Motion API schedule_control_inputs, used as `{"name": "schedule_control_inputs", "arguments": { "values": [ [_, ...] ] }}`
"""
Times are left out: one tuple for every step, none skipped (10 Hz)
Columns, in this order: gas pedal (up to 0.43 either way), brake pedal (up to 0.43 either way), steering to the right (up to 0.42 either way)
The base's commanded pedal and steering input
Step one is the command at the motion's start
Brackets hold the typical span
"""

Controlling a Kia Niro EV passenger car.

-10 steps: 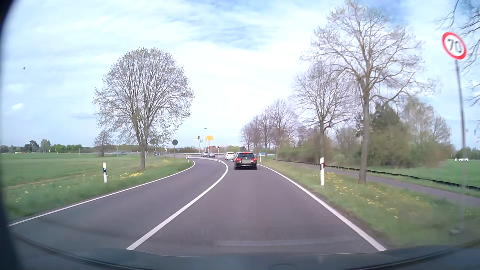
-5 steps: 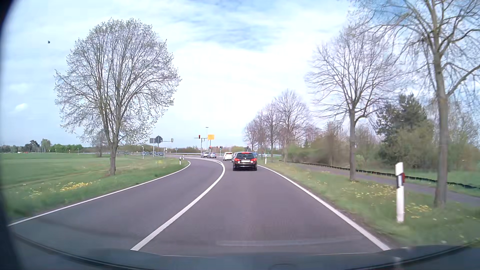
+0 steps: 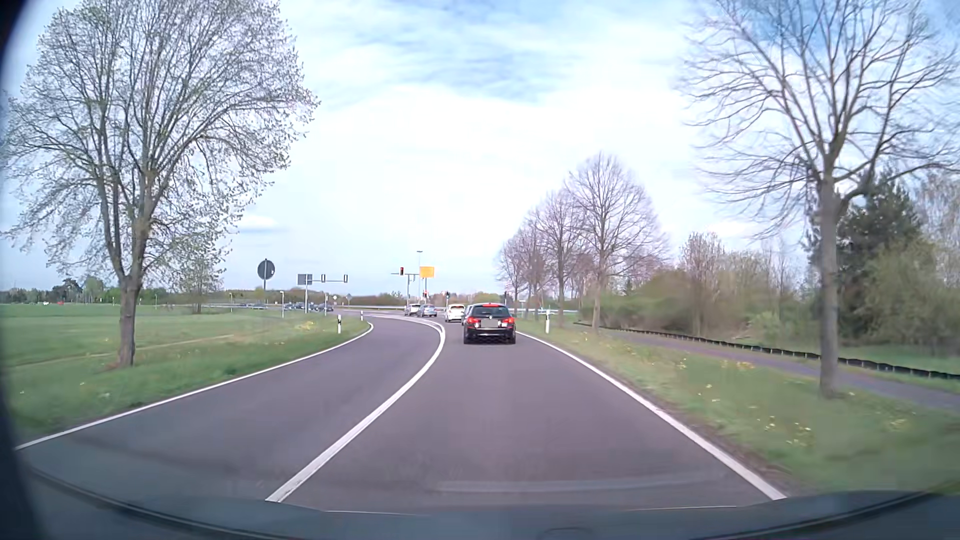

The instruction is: Follow the waypoints while adhering to traffic rules and regulations

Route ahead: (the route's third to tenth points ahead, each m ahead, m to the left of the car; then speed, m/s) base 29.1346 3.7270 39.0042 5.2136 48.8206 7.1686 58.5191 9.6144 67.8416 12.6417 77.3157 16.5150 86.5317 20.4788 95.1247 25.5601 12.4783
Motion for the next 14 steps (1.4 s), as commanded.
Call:
{"name": "schedule_control_inputs", "arguments": {
  "values": [
    [0.0, 0.226, -0.017],
    [0.0, 0.232, -0.017],
    [0.0, 0.232, -0.017],
    [0.0, 0.238, -0.017],
    [0.0, 0.244, -0.017],
    [0.0, 0.244, -0.017],
    [0.0, 0.244, -0.017],
    [0.0, 0.25, -0.018],
    [0.0, 0.25, -0.019],
    [0.0, 0.25, -0.021],
    [0.0, 0.25, -0.021],
    [0.0, 0.25, -0.021],
    [0.0, 0.256, -0.021],
    [0.0, 0.256, -0.021]
  ]
}}
